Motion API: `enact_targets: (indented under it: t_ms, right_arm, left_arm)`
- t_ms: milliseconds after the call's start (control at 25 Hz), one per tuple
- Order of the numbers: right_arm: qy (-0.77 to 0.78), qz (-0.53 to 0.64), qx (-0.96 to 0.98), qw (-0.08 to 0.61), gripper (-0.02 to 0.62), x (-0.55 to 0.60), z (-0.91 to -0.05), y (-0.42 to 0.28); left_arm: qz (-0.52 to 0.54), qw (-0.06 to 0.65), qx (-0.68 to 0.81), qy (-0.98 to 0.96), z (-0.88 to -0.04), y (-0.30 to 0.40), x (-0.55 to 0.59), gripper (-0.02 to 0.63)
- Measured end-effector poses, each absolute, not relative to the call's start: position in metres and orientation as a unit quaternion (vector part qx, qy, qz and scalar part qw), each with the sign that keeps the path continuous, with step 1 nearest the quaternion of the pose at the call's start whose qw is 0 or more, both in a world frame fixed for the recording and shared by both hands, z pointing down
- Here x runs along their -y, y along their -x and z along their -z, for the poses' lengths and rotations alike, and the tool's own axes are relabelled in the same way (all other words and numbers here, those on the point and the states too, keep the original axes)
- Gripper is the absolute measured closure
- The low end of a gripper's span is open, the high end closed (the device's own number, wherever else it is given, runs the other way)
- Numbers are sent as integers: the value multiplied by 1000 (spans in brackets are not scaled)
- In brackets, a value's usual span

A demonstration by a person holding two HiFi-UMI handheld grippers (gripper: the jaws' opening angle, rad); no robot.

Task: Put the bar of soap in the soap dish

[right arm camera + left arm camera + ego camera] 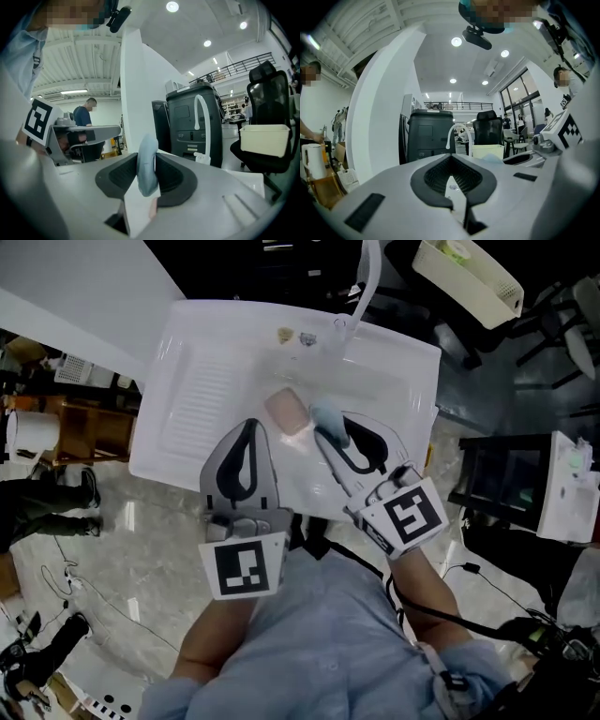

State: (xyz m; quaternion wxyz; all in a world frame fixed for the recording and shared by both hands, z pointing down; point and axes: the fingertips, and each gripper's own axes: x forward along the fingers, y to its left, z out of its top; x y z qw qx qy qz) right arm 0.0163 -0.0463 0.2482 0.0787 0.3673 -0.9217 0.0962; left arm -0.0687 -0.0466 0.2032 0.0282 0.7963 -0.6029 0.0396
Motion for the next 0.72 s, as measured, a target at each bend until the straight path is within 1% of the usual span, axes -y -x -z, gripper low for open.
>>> enact_targets:
  t_ms: [320, 560, 720]
  right_arm:
    - [-374, -137, 911, 111, 480, 82, -297, 1]
    - [-373, -155, 905, 131, 480, 103, -335, 12]
    - [-370, -172, 900, 151, 480, 113, -360, 14]
  left_arm:
    - [-61, 68, 590, -802, -245, 87, 88, 600]
    - [-84, 64, 583, -806, -272, 97, 111, 600]
    - [-87, 84, 580, -806, -287, 99, 119, 600]
